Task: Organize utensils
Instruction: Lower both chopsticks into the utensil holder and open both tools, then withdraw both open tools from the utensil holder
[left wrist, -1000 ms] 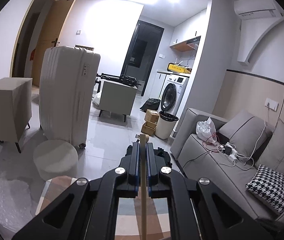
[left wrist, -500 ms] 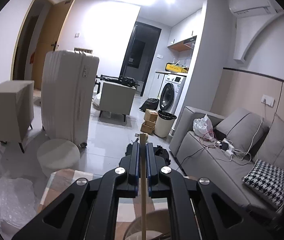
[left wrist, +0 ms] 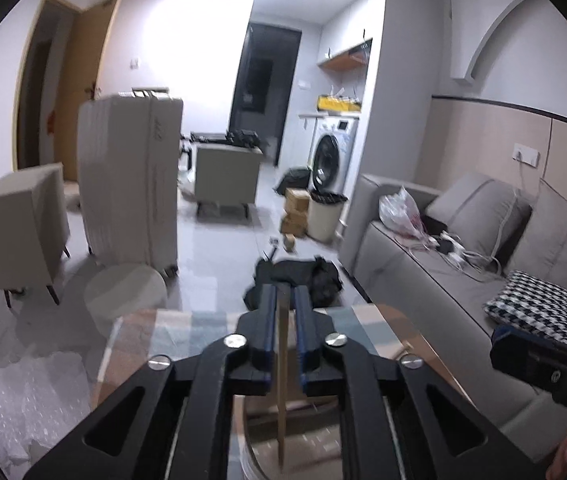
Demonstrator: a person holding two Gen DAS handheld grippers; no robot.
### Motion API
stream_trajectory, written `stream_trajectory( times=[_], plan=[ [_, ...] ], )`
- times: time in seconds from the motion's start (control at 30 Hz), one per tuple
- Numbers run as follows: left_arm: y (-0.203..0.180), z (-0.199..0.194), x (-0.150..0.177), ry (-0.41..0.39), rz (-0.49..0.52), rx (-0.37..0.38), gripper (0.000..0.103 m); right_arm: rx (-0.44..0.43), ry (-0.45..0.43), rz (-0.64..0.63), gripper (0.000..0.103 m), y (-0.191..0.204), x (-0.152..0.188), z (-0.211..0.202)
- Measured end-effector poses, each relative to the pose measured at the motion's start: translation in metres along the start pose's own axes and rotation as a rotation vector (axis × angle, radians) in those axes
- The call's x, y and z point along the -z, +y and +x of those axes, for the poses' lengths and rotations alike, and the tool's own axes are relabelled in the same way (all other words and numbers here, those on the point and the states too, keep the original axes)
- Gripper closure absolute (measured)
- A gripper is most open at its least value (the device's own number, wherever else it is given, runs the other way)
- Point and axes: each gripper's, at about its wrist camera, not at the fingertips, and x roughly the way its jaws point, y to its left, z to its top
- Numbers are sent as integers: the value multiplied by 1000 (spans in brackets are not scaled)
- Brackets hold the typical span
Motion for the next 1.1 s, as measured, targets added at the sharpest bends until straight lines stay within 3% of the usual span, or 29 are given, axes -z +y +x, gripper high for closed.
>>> stream_trajectory(
  times=[0.03, 0.1, 0.23, 0.53, 0.73, 1.1],
  plan=[
    [-1, -2, 0, 16, -1, 1, 65, 4, -6, 3, 45, 0, 0, -4],
    [2, -10, 1, 32, -30, 3, 52, 12, -12, 12, 42, -2, 1, -12],
    [2, -23, 4, 82, -52, -26, 47, 36, -2, 38, 35, -9, 7, -27],
    [-13, -66, 18, 144, -84, -98, 32, 65, 41, 63, 33, -11, 28, -56],
    [-28, -91, 26, 152, -58, -134, 22, 48, 38, 54, 28, 3, 39, -77],
    [-31, -121, 47, 149, -60, -173, 15, 52, 68, -27, 17, 32, 67, -100]
  ],
)
